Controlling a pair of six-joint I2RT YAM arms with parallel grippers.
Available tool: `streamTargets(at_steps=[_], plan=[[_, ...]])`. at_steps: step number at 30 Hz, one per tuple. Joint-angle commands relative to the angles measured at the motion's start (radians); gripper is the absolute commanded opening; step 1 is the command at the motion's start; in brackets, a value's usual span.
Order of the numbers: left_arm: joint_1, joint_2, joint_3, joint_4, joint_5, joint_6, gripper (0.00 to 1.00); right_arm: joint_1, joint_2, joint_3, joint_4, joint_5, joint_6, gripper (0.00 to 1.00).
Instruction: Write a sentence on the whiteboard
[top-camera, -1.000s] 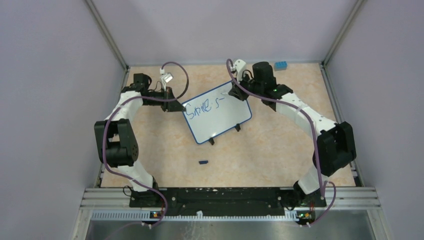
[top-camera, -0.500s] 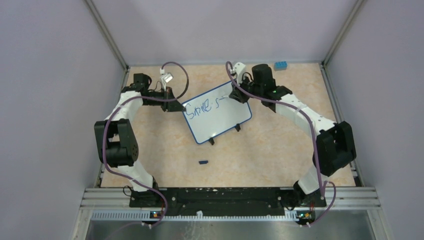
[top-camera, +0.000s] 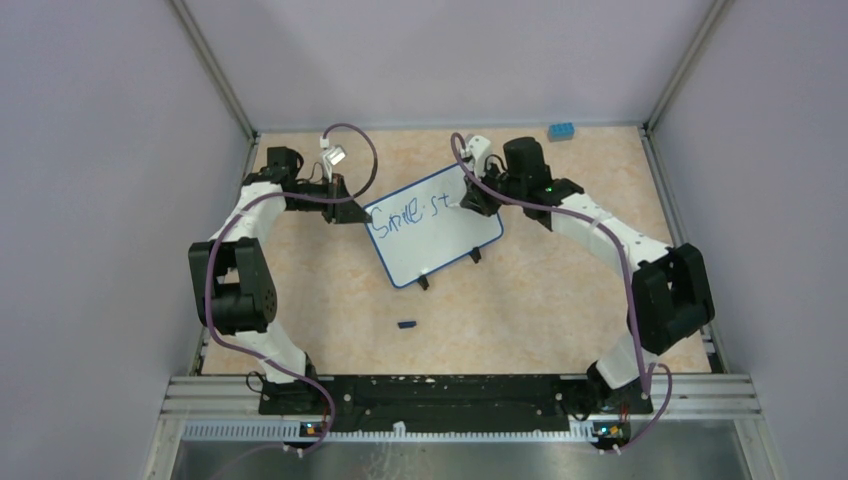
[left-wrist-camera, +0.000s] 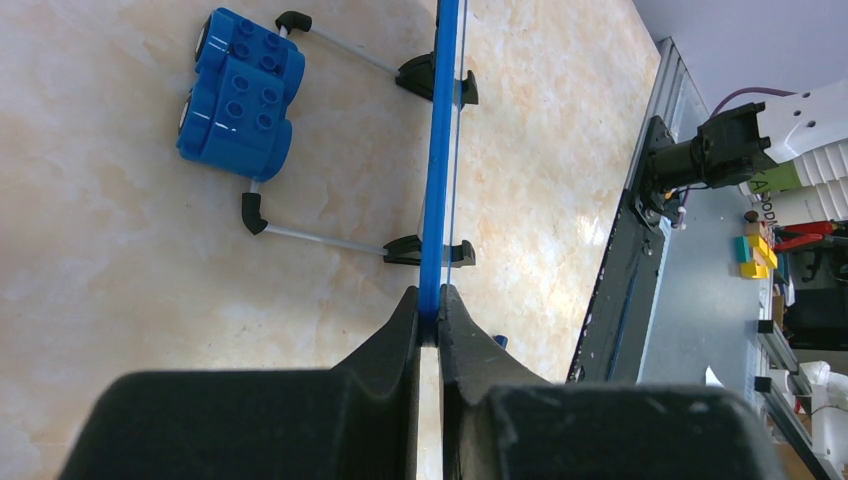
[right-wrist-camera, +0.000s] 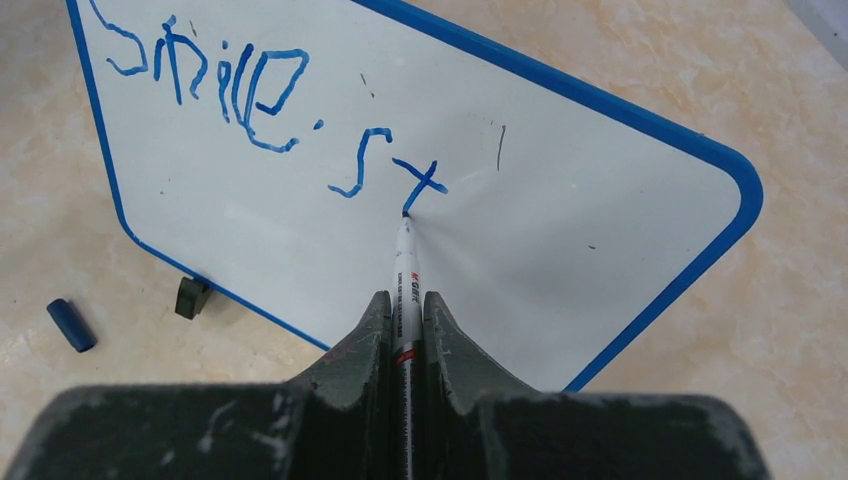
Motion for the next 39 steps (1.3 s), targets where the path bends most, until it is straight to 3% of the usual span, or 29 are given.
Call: streamTargets(at_steps=[1,14,39], plan=[[-0.007,-0.021,0.031,0.009,-0.01,0.029,0.0,-0.005,-0.046,-0.011,0.009,0.012,-0.028,0.0],[-0.006,-0.023,0.032,0.006,-0.015,0.03,0.0,-0.009,-0.038,0.066,0.003,0.08,-0.051,0.0],[-0.01,-0.041,0.036,-0.015,-0.04,0.048,0.03,-0.056,-0.095,0.041,0.003,-0.036,-0.012,0.0]])
